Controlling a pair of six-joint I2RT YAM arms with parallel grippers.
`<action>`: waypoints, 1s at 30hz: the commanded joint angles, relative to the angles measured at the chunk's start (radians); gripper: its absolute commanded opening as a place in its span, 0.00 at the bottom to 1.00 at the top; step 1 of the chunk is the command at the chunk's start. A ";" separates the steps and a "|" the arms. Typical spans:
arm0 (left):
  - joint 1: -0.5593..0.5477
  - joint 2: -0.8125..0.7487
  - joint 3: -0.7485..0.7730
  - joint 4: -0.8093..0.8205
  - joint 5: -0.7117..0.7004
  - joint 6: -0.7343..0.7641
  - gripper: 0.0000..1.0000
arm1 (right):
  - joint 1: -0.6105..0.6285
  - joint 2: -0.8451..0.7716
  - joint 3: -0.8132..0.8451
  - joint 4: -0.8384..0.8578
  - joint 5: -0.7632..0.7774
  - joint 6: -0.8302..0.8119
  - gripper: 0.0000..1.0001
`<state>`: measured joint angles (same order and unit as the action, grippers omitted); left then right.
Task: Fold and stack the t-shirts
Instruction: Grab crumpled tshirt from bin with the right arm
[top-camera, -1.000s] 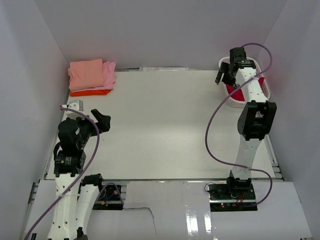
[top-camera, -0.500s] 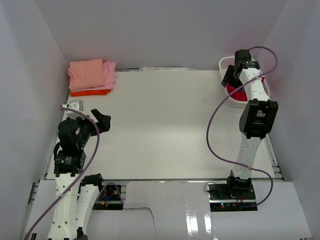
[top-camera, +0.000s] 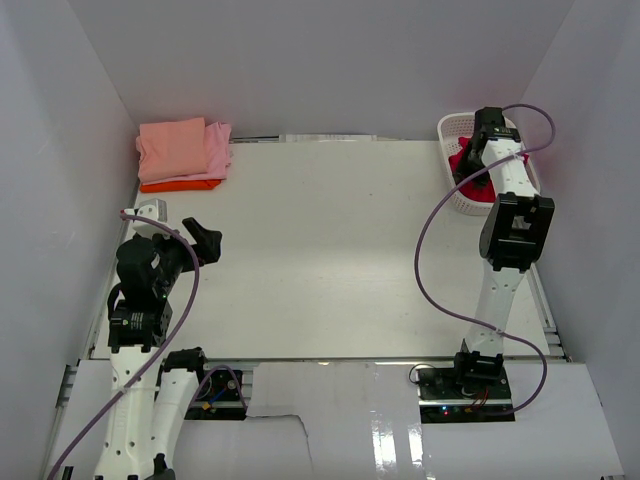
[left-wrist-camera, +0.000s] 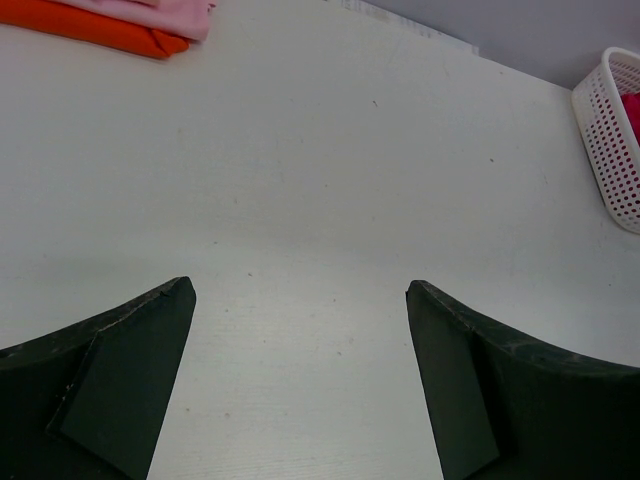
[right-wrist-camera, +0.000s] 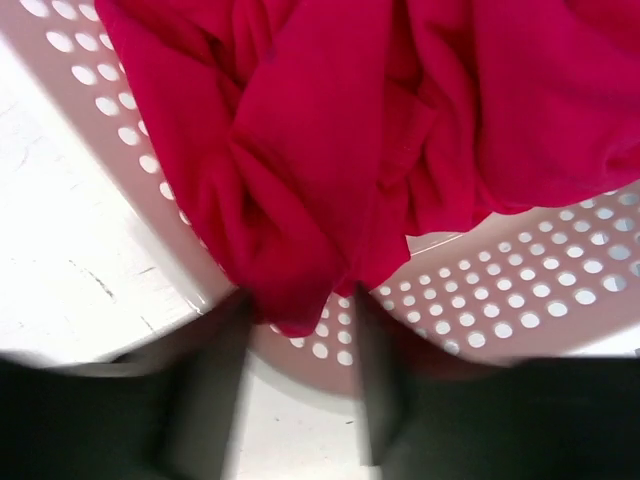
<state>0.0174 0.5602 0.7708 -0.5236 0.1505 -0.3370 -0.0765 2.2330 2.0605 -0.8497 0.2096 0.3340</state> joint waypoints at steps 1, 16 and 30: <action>0.000 0.001 -0.007 0.005 0.008 0.009 0.98 | 0.001 0.017 0.038 0.037 -0.019 0.005 0.39; -0.034 0.015 -0.007 0.007 0.017 0.010 0.98 | -0.002 -0.101 0.193 0.141 -0.065 -0.026 0.08; -0.034 0.027 -0.007 0.007 0.021 0.010 0.98 | 0.001 -0.545 0.081 0.510 -0.931 0.117 0.08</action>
<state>-0.0116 0.5865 0.7708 -0.5236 0.1574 -0.3347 -0.0807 1.7325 2.1479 -0.5049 -0.3592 0.3538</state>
